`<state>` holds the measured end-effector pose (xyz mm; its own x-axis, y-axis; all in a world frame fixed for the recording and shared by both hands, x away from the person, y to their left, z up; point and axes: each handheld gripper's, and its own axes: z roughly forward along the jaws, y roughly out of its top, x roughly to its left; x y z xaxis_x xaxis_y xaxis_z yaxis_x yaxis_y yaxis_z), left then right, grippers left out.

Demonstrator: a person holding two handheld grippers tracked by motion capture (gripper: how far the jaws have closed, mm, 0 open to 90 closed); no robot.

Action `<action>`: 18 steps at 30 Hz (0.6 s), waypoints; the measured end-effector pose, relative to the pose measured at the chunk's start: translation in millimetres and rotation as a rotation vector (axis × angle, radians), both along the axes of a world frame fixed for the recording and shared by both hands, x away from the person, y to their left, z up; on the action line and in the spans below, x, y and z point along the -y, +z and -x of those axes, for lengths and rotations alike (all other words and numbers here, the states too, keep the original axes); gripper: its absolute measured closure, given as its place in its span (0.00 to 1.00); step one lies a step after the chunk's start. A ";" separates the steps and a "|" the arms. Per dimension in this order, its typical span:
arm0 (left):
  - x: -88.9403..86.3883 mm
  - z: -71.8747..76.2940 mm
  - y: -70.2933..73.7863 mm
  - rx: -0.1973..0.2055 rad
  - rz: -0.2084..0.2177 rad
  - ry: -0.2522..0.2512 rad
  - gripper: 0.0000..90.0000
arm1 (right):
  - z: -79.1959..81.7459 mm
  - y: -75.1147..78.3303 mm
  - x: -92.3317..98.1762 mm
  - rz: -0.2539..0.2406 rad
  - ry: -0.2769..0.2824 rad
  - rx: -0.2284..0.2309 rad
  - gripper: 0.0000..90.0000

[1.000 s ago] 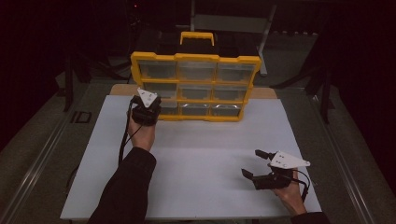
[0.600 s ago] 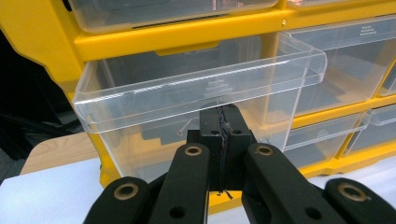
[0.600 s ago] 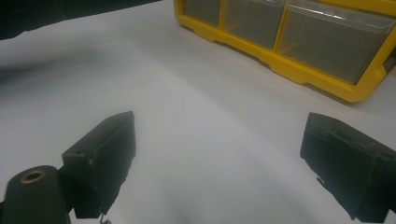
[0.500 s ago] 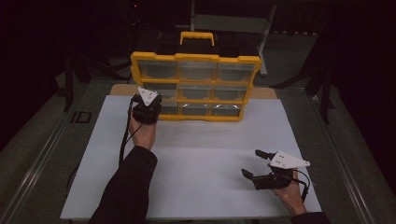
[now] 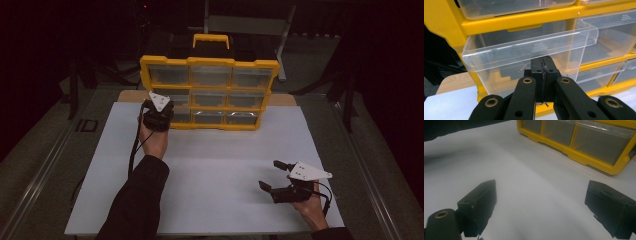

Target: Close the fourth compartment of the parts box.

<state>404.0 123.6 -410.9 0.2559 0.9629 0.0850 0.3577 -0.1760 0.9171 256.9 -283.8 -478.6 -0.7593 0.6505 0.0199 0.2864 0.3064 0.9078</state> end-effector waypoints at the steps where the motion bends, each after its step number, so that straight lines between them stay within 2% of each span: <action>1: 0.1 -0.7 0.0 -0.001 0.000 0.000 1.00 | 0.0 0.0 0.0 0.000 0.000 0.000 0.12; 18: 2.2 -7.8 0.6 -0.006 -0.016 0.015 1.00 | -0.1 -0.3 0.8 -0.003 -0.001 0.001 0.12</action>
<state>411.8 121.4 -410.3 0.2418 0.9653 0.0988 0.3663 -0.1851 0.9119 257.0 -284.6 -478.9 -0.7587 0.6511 0.0206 0.2854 0.3037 0.9090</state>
